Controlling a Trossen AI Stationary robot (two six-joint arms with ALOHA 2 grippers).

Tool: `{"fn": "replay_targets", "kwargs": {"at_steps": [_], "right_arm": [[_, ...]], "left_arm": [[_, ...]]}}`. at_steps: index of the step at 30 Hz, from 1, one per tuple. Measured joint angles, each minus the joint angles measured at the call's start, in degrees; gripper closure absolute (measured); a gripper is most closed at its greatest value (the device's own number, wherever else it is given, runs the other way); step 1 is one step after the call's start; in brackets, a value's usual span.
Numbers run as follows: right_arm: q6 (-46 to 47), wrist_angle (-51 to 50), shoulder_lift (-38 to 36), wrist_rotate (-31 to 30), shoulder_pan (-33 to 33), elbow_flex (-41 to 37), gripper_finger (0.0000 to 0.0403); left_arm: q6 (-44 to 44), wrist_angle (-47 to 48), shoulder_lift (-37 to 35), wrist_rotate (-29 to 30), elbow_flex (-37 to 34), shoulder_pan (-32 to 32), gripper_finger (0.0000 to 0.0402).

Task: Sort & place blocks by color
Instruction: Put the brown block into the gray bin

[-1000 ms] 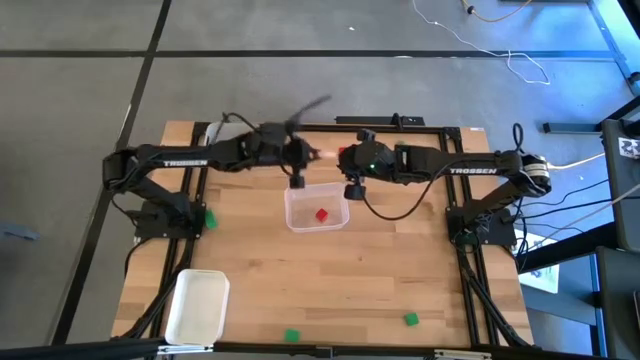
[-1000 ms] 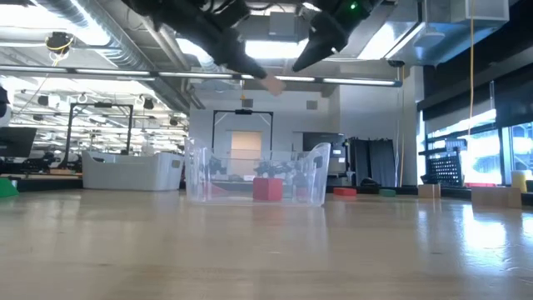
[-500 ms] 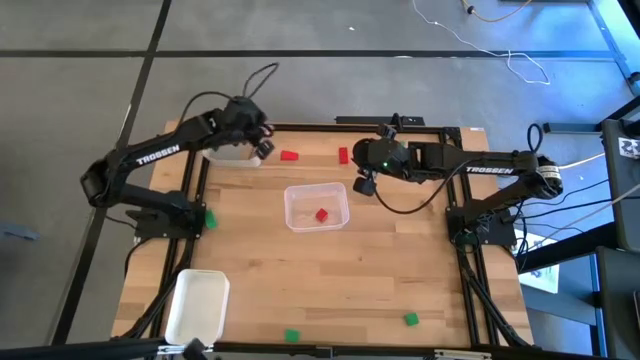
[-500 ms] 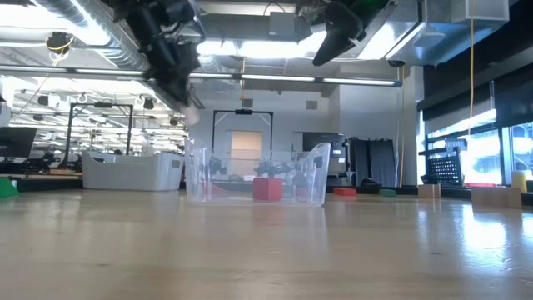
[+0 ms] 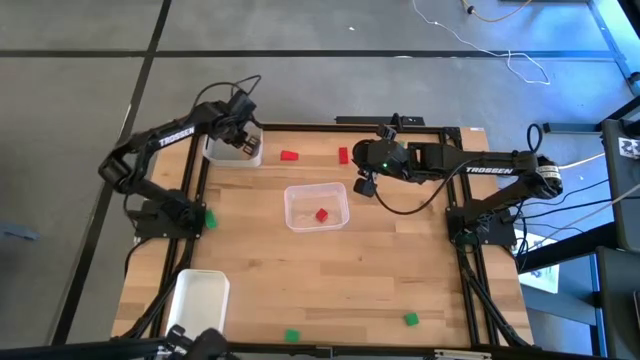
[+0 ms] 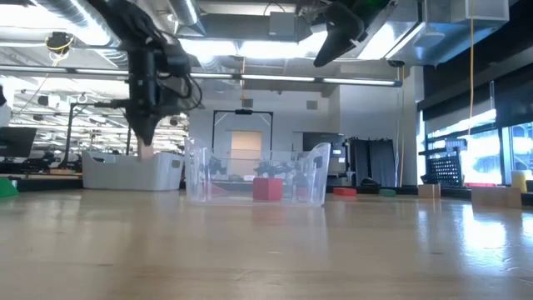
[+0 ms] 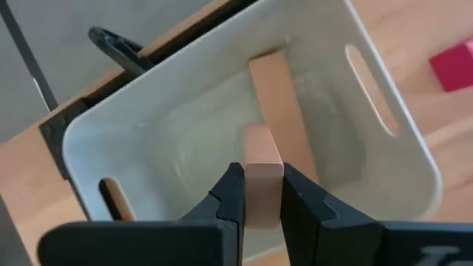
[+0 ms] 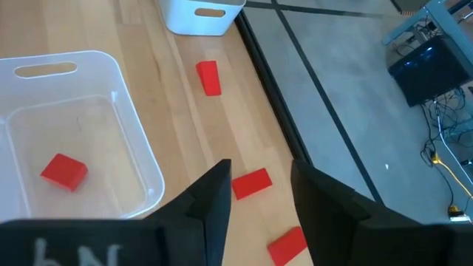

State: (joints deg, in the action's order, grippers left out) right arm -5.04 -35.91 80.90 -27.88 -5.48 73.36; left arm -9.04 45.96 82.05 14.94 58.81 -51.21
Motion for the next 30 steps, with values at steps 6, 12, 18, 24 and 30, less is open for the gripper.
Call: {"fn": "replay_targets", "kwargs": {"at_steps": [6,12,18,24,30], "right_arm": [[-0.1,-0.1,0.0,0.0,0.0,0.0,0.0260],[-0.1,-0.2,0.0,0.0,0.0,0.0,0.0260],[0.1,-0.3,0.0,0.0,0.0,0.0,0.0260],[7.9,-4.9,-0.5,0.1,-0.4,0.1,0.0260],[30.3,-21.8,-3.6,2.4,-2.7,0.1,0.0260]], "left_arm": [[-0.1,-1.0,5.5,-0.9,0.0,-1.1,0.0356],[-1.5,-1.2,8.0,-1.1,0.0,-1.0,0.0332],[-1.4,-2.0,8.0,-0.7,0.0,-1.0,0.0278],[-1.5,-2.1,7.0,-2.3,0.0,-0.9,0.0272],[-2.4,-2.7,0.5,-3.5,0.0,0.6,0.0271]]}}
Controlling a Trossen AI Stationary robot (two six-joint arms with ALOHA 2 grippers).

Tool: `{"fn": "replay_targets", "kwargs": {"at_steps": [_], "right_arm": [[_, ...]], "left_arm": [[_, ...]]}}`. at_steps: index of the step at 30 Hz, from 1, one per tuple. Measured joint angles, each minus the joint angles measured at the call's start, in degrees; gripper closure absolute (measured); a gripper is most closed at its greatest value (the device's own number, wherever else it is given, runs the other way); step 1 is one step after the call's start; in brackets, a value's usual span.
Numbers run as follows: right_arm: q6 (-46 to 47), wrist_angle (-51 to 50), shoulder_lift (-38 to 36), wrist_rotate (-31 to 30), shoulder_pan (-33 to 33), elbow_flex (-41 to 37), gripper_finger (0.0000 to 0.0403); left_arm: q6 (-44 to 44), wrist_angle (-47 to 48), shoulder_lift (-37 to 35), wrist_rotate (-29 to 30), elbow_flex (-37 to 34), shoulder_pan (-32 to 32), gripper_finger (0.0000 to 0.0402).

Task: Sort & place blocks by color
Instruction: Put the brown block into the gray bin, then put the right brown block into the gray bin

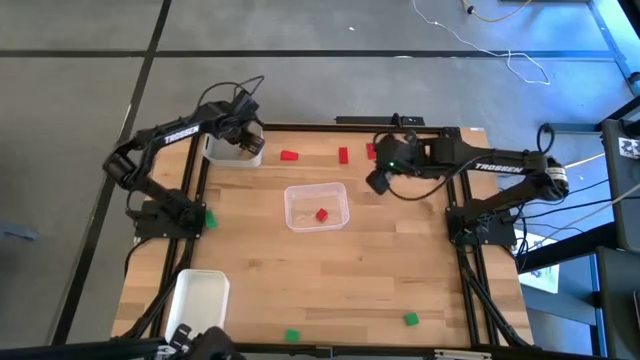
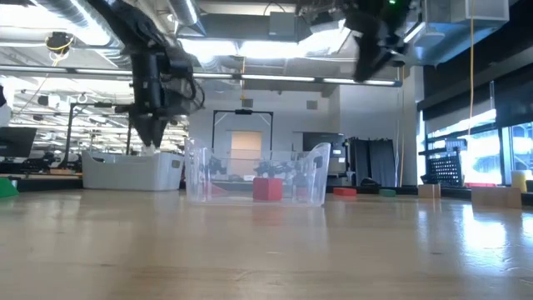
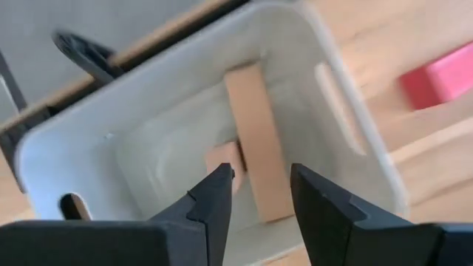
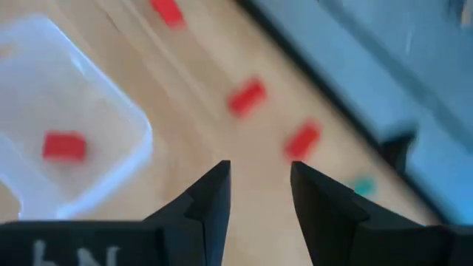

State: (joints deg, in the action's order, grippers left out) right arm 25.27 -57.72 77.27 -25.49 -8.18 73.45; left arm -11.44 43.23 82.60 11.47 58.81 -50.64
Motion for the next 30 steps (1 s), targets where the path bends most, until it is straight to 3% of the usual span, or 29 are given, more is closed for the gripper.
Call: {"fn": "replay_targets", "kwargs": {"at_steps": [5,12,22,30], "right_arm": [[14.3,-16.0,-0.5,10.4,-3.0,0.0,0.0260],[21.4,-25.6,-0.6,21.0,-7.8,-3.4,0.0260],[22.4,-25.0,-0.5,24.1,-13.7,-16.7,0.0260],[16.8,-14.6,-0.5,24.2,-15.0,-27.7,0.0260]], "left_arm": [[0.0,-1.0,-8.1,-0.1,0.0,2.2,0.0270],[0.0,-1.0,-17.0,-0.3,0.0,5.7,0.0270],[3.0,-4.7,-22.0,-9.1,0.0,10.6,0.0270],[3.0,-7.0,-22.0,-9.5,0.0,11.7,0.0269]]}}
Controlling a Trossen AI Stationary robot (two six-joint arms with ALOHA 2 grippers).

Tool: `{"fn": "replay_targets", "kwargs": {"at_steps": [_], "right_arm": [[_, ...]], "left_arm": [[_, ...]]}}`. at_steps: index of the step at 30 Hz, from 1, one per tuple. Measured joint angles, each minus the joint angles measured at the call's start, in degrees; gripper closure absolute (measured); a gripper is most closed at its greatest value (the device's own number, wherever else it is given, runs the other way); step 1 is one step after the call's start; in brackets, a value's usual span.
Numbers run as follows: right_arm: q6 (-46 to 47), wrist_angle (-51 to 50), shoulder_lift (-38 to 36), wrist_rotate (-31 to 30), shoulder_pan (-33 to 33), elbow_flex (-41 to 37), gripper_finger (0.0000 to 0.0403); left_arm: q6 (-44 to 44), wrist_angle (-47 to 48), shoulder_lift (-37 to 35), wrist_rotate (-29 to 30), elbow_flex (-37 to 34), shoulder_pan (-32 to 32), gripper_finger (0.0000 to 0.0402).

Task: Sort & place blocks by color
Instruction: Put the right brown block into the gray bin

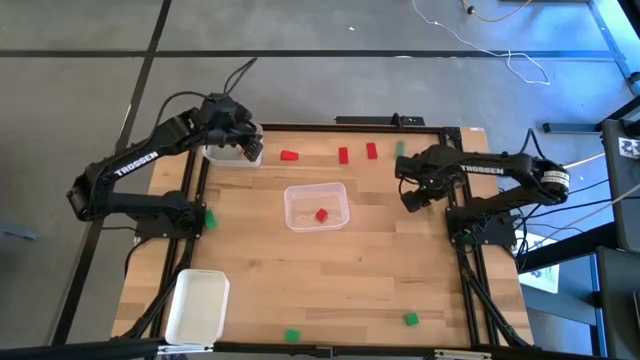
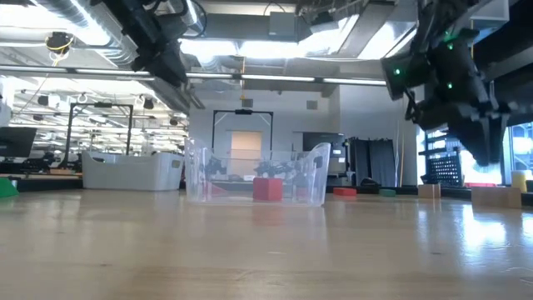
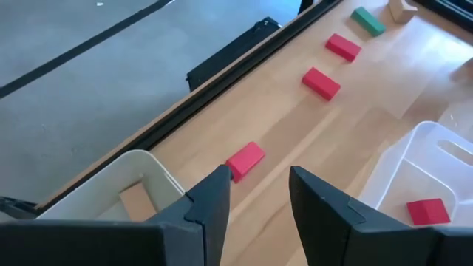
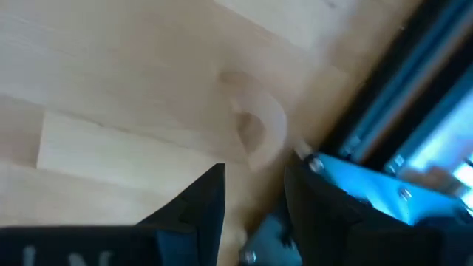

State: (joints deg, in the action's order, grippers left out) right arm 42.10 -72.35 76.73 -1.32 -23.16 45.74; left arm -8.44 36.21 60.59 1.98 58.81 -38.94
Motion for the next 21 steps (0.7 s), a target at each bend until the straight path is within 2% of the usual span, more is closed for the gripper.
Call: {"fn": "replay_targets", "kwargs": {"at_steps": [5,10,21], "right_arm": [[-0.8,3.0,0.0,-0.4,0.0,-3.1,0.0260],[-0.9,4.3,0.0,-3.7,0.0,-4.4,0.0260],[-3.6,10.2,0.0,-4.7,-3.8,-8.6,0.0260]], "left_arm": [[-0.6,0.0,0.0,0.0,0.0,0.0,0.0269],[-1.9,0.0,0.0,0.0,0.0,0.0,0.0269],[-3.2,0.0,0.0,-0.2,0.0,0.0,0.0269]]}}
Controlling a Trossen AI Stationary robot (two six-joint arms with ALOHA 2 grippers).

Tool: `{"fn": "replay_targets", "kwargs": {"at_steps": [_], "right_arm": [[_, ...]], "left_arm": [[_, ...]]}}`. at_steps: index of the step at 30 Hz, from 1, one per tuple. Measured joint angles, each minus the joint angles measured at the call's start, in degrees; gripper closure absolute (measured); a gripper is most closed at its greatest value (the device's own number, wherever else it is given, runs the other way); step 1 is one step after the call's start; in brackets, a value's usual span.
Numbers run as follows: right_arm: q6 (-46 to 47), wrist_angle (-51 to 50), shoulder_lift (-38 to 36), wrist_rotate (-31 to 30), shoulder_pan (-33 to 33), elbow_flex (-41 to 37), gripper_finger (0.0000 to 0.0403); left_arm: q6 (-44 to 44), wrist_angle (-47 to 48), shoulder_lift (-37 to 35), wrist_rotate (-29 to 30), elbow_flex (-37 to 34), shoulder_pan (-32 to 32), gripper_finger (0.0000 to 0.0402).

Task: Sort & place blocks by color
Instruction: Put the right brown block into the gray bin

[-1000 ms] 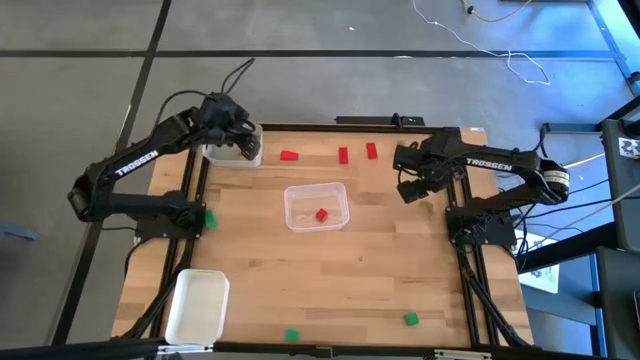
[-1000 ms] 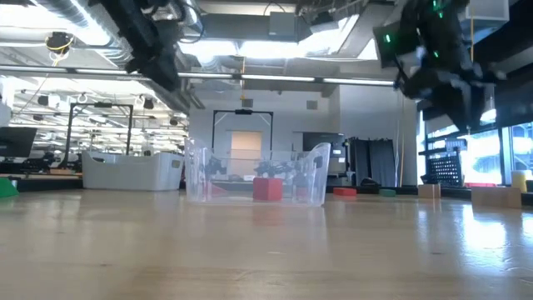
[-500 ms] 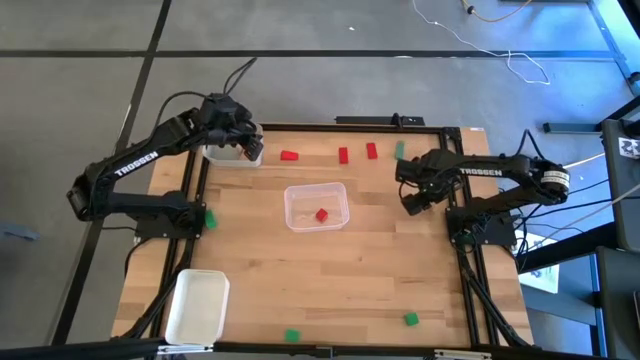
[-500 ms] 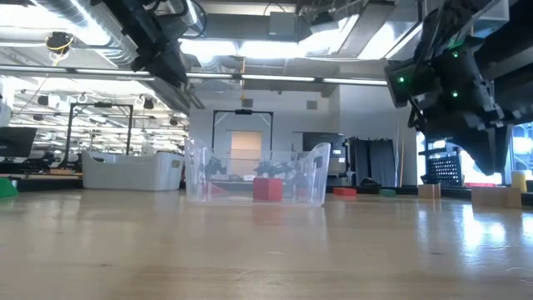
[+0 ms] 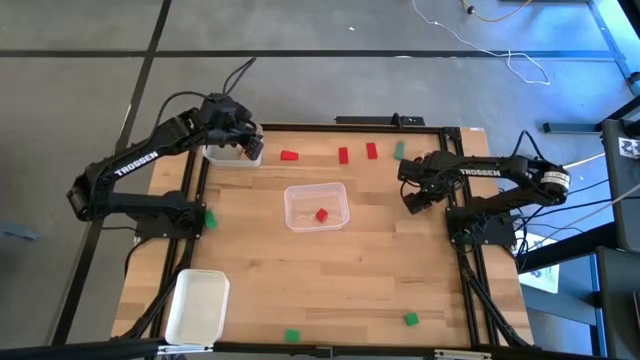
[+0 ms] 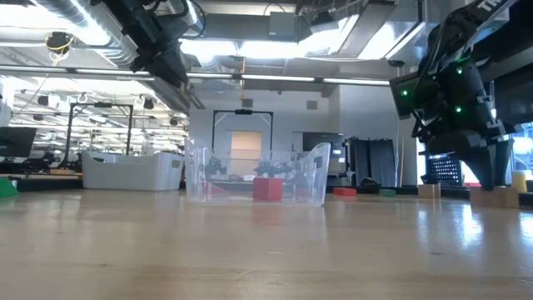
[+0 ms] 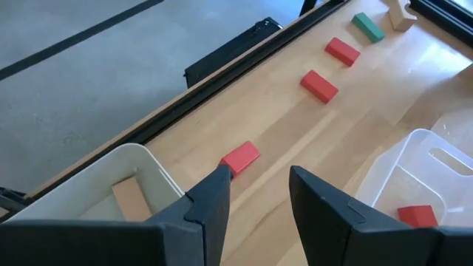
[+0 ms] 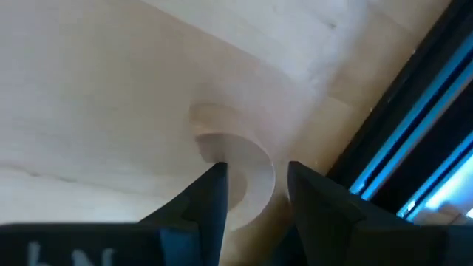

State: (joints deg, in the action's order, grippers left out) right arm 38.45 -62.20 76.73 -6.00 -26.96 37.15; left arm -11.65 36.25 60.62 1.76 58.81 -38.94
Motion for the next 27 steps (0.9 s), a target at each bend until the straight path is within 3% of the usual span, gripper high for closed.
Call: {"fn": "replay_targets", "kwargs": {"at_steps": [11,18,27], "right_arm": [[-1.7,8.4,0.0,0.5,-3.1,-4.6,0.0266],[-2.2,12.4,-0.2,2.9,-3.1,-6.0,0.0332],[-6.3,14.8,0.0,3.2,-3.0,-1.1,0.0332]], "left_arm": [[0.0,0.1,0.0,0.0,0.0,0.0,0.0269],[0.0,0.1,0.0,0.0,0.0,0.0,0.0269],[0.0,0.1,0.0,0.0,0.0,0.0,0.0269]]}}
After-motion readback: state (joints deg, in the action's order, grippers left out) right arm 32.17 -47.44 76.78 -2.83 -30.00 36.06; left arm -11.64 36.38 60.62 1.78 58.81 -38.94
